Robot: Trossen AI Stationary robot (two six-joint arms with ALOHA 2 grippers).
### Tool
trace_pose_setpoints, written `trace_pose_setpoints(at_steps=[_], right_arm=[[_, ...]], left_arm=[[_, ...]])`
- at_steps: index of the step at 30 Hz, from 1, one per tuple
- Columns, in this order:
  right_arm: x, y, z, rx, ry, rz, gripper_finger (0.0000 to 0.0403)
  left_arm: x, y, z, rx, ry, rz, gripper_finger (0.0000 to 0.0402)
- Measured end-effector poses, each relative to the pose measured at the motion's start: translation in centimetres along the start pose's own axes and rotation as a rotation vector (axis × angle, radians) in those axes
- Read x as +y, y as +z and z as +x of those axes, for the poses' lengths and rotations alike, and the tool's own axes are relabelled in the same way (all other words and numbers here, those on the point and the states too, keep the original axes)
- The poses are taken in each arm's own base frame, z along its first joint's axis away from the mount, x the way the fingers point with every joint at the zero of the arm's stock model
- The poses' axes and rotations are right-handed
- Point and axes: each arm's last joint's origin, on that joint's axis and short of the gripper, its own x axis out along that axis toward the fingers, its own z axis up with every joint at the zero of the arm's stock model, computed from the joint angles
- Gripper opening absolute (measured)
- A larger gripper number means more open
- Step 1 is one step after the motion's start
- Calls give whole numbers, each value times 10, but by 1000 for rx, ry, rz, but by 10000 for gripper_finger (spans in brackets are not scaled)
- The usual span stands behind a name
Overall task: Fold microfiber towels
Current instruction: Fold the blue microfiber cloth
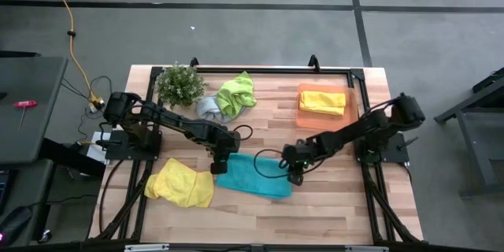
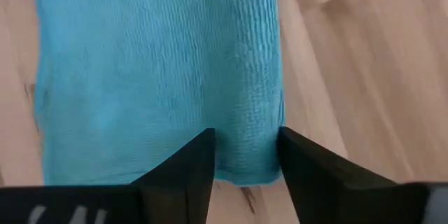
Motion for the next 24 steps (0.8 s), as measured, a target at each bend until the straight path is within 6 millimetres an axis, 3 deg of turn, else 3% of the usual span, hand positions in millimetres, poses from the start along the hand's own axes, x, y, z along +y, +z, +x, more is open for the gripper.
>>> trace_pose_setpoints(at_steps=[5, 10, 17, 24], right_arm=[[2, -1, 6, 7, 0, 9, 114], [-6, 1, 1, 3, -40, 17, 15], [-28, 3, -17, 42, -143, 24, 4], [-37, 8, -39, -11, -197, 35, 2]], left_arm=[[0, 0, 0, 1, 0, -2, 10], [4, 4, -2, -3, 19, -12, 2], [26, 13, -9, -29, 85, -12, 2], [38, 13, -14, -40, 166, -32, 1]])
